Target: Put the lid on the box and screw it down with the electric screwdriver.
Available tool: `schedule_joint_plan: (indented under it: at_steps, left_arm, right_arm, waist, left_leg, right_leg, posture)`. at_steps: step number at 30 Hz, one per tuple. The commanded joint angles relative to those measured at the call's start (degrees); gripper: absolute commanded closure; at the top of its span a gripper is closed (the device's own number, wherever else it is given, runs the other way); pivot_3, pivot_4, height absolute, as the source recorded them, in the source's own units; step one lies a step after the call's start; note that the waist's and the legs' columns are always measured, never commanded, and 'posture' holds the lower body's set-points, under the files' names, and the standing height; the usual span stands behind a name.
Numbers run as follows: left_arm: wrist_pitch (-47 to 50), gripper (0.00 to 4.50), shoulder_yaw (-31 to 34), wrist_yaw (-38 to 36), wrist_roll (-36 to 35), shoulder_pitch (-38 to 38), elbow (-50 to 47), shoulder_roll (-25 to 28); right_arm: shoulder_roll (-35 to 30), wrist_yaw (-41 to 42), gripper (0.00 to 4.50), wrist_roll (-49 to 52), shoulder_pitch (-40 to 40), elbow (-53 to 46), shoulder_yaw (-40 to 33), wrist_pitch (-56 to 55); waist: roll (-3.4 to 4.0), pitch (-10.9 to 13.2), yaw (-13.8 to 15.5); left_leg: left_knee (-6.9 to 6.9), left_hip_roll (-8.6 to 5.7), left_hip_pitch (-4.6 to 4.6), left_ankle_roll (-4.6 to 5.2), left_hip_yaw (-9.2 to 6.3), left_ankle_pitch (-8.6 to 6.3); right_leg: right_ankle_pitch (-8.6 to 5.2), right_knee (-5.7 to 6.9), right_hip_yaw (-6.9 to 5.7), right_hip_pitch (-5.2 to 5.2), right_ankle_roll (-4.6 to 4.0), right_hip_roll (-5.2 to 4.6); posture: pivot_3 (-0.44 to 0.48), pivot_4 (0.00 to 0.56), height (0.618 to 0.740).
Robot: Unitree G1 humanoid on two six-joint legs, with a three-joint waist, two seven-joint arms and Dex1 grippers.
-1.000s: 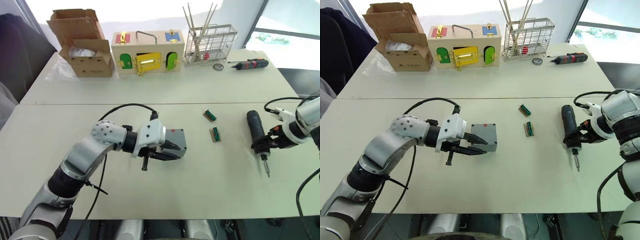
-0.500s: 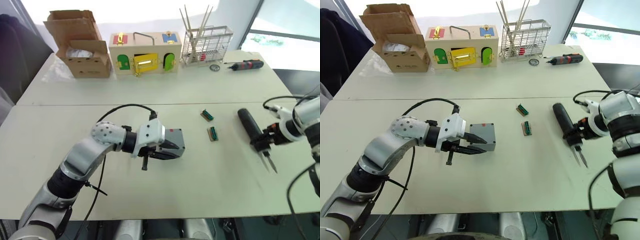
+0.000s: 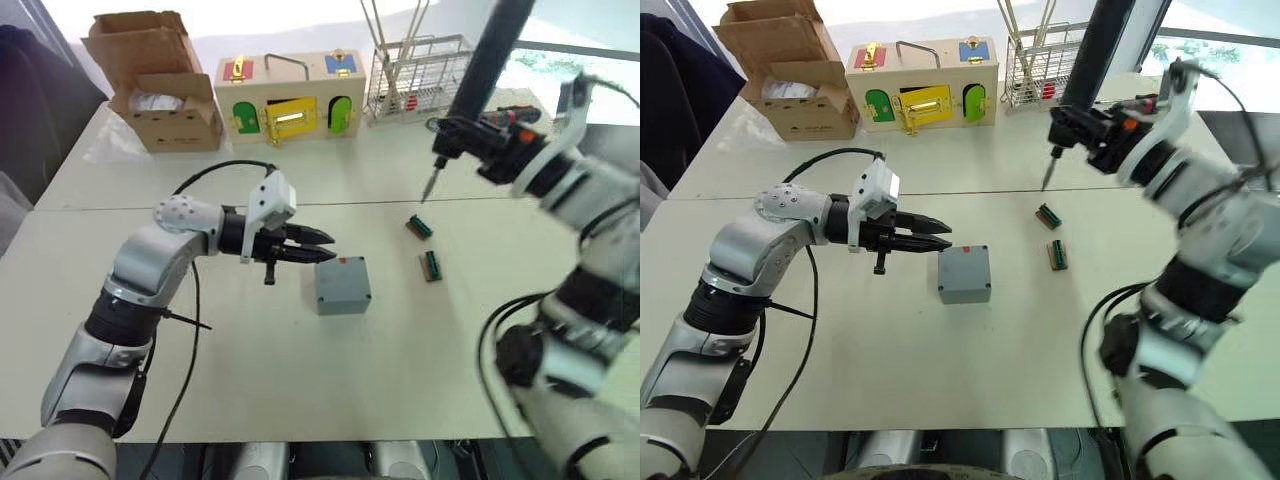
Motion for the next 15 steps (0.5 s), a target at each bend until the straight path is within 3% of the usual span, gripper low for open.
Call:
schedule_joint_plan:
  at_steps: [1,5,8,15]
  left_arm:
    - [0.14,3.42,0.13,-0.4,0.6,-0.72,0.23,0.5]
    - [0.8,3.42,-0.67,-0.16,1.25,-0.79,0.02,0.13]
    - [0.89,3.42,-2.48,1.04,2.67,-0.13,-0.21,-1.44]
    - [0.04,3.42,-4.28,3.85,5.73,1.0,3.26,-4.66]
  right_arm:
    - [3.09,-0.21,2.7,5.14,6.14,-12.57,3.87,-7.4]
    - [5.02,-2.3,2.7,7.28,11.1,-14.57,7.28,-11.81]
    - [2.97,0.2,2.7,6.09,16.56,-15.79,12.96,-16.28]
    - [2.12,0.34,2.7,0.57,21.72,-10.16,21.64,-28.56]
  waist:
    - [-0.01,-0.01,0.18]
    - [-0.02,-0.01,-0.32]
    - [-0.02,-0.01,-0.4]
    - [-0.02,-0.01,-0.64]
  left_leg:
    - [0.12,-0.05,0.0,0.0,-0.06,0.0]
    - [0.16,-0.1,0.13,0.05,-0.01,-0.02]
    - [0.03,-0.08,0.17,0.06,-0.06,-0.03]
    - [0.05,-0.1,0.24,0.08,0.03,-0.04]
  right_leg:
    - [0.0,0.07,0.03,0.07,0.0,0.0]
    - [0.0,0.15,0.16,0.14,0.0,0.0]
    - [0.0,0.19,0.15,0.1,0.0,0.06]
    - [0.0,0.2,0.19,0.1,0.0,0.15]
  posture:
    - [0.0,0.15,0.731]
    - [0.0,0.15,0.731]
    - [0.0,0.15,0.731]
    - [0.0,0.15,0.731]
